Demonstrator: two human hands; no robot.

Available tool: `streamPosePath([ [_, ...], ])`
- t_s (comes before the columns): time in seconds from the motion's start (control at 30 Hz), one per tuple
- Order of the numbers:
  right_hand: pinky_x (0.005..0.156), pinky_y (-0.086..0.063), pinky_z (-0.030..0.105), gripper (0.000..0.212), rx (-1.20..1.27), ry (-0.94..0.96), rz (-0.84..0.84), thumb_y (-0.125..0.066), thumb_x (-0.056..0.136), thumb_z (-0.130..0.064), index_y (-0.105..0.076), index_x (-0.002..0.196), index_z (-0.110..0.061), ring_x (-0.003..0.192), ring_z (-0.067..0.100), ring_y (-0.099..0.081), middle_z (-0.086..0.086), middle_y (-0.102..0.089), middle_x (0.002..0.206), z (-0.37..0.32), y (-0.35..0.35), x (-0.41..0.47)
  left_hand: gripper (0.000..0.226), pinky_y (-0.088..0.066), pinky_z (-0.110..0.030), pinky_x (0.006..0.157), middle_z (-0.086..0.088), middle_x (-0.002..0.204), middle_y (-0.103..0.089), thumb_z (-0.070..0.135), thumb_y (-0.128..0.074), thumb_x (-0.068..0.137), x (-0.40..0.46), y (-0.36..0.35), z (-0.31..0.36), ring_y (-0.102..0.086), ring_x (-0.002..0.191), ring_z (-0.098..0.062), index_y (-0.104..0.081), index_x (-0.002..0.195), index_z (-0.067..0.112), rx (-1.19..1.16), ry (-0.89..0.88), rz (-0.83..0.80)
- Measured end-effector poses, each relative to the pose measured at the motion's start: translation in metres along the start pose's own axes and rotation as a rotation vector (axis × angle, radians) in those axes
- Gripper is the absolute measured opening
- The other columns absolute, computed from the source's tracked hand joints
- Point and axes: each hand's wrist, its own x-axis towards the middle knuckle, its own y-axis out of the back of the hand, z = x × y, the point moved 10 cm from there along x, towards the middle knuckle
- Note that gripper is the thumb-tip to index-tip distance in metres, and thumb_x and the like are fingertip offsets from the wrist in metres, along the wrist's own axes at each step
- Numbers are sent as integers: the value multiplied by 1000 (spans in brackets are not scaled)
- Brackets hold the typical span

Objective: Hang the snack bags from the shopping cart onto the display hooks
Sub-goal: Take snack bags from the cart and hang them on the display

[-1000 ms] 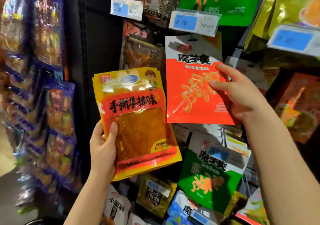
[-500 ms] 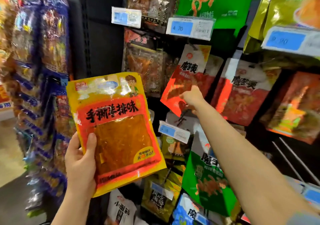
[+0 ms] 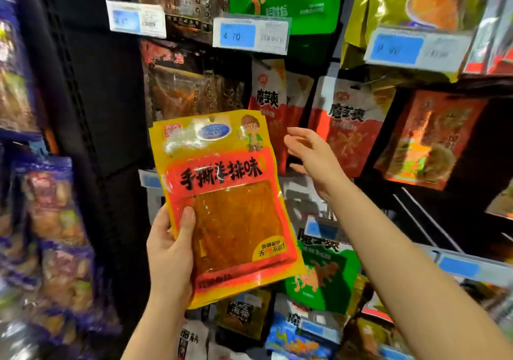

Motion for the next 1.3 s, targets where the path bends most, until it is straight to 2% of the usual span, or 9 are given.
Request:
streamPosePath([
  [0.17, 80, -48, 8, 63, -15, 113, -22, -73, 73, -45, -44, 128, -38, 103, -9, -58, -32, -59, 109, -16, 30, -87, 22, -55, -44, 80, -11, 109, -70, 31, -58, 86, -18, -67, -14, -67, 97, -27, -65, 106, 24, -76, 78, -132],
  [0.3, 93, -49, 21, 96, -25, 106, 129, -87, 62, -24, -32, 140, -32, 110, -5, -57, -18, -57, 123, 5, 95, -123, 16, -56, -47, 83, -9, 108, -71, 31, -63, 90, -55, -134, -17, -66, 97, -29, -66, 105, 27, -96, 82, -284],
  [0.4, 82, -53, 19, 90, 76, 86, 250, -86, 63, -9, -37, 135, -31, 108, 2, -59, -9, -56, 121, 12, 154, -151, 28, -52, -56, 88, -7, 108, -71, 46, -66, 82, -89, -179, -16, -65, 101, -33, -66, 106, 31, -36, 43, -375],
  [0.53, 73, -54, 17, 90, 140, 94, 420, -85, 63, 0, -37, 134, -26, 105, 11, -62, -4, -59, 116, 25, 241, -201, 11, -54, -36, 76, 11, 90, -73, 40, -70, 81, -149, -243, -16, -67, 82, -8, -69, 90, 46, 37, 4, -461],
  [0.63, 81, -56, 26, 95, 127, 67, 503, -87, 61, 0, -36, 136, -26, 105, 13, -64, 1, -61, 119, 34, 308, -241, 20, -55, -43, 79, 6, 92, -73, 52, -66, 73, -200, -291, -22, -67, 85, -16, -68, 91, 42, 74, 19, -554],
  [0.77, 68, -57, 25, 80, 236, 30, 589, -75, 69, 13, -40, 125, -31, 91, 12, -69, 9, -65, 113, 54, 387, -296, 12, -54, -33, 74, 8, 90, -73, 45, -62, 84, -270, -351, -32, -66, 81, -10, -69, 93, 40, 33, 71, -670],
  [0.87, 71, -58, 32, 78, 238, -5, 649, -74, 69, 12, -40, 122, -33, 92, 16, -70, 7, -68, 110, 70, 436, -333, 14, -53, -20, 60, 7, 79, -72, 30, -52, 94, -321, -384, -40, -63, 67, -2, -66, 92, 28, -42, 174, -704],
  [1.07, 70, -58, 33, 78, 224, -28, 826, -72, 70, 14, -37, 129, -24, 84, 9, -70, 3, -68, 105, 90, 514, -380, 22, -49, -27, 61, 10, 77, -70, 35, -47, 94, -380, -442, -57, -61, 65, -3, -68, 91, 27, -34, 273, -754],
  [1.3, 84, -54, 41, 75, 137, -26, 1082, -75, 74, 5, -39, 134, -23, 103, 18, -65, -1, -65, 116, 98, 583, -409, 22, -46, -13, 50, 11, 70, -70, 22, -44, 100, -403, -502, -71, -61, 56, 3, -65, 103, 15, -114, 323, -795],
])
